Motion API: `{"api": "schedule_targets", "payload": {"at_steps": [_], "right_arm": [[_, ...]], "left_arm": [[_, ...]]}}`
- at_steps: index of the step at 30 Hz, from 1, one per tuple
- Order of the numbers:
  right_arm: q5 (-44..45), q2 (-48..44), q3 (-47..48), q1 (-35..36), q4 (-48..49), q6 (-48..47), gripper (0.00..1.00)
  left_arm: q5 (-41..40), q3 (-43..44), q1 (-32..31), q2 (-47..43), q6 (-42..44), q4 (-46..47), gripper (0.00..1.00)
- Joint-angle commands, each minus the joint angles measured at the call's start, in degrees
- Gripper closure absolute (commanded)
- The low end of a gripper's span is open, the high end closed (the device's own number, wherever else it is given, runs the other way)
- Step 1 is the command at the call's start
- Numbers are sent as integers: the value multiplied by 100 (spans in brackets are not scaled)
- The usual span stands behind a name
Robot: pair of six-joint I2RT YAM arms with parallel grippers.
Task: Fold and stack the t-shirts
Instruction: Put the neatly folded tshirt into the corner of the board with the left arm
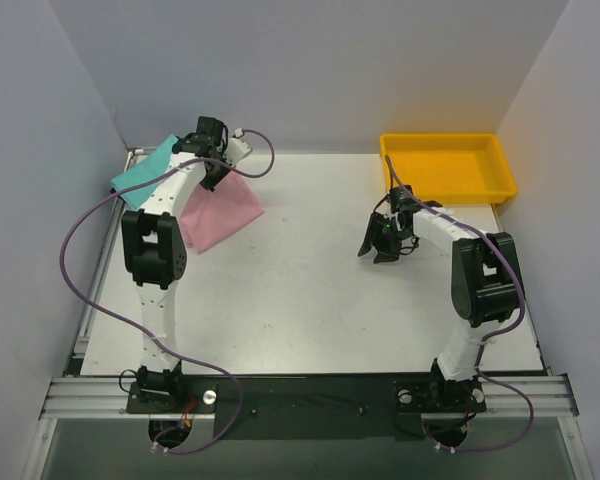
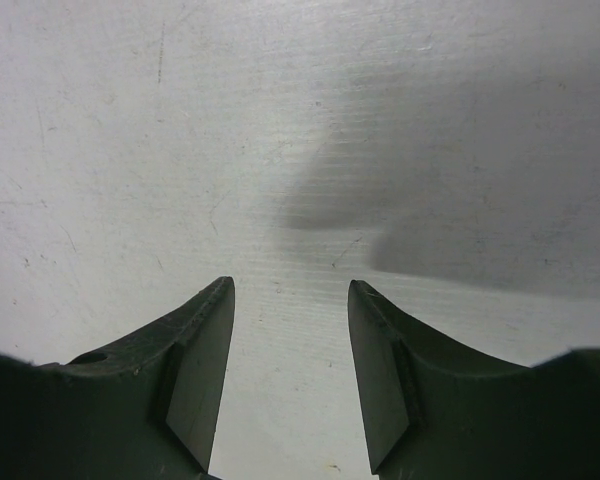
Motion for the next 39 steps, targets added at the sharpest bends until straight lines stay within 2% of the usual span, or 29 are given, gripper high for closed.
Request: {"api": "schedule_targets", "payload": {"at_steps": [1,8,19,26,30,31,34,39], "right_arm": [[135,-313,-111,-89,-80,-127,55],[144,-330,-190,-142,-72,-144,55],[188,-409,-331,-230,-80,-197,55],[171,-409,-296,-300,-98,-215,55],[162,-401,-243,-309,-159,-232,55],[162,-401,-226,-309,-168,-241,55],[197,-427,-234,-309,-212,-259,55],[188,-392,-217,-309,-230,-259,55]], "left_arm": [[-342,423,-4,-664,257,31,100],[-447,659,118,-692,380,-49,100],[-474,2048,654,29,564,-304,100],[1,2084,936,389,697,-234,100],[-166,2294,1024,732,583,-50,100],[-271,2347,1241,837,548,-23,100],[-403,2365,1366,900,591,319,100],[-421,2207,1411,935,1074,741,100]]}}
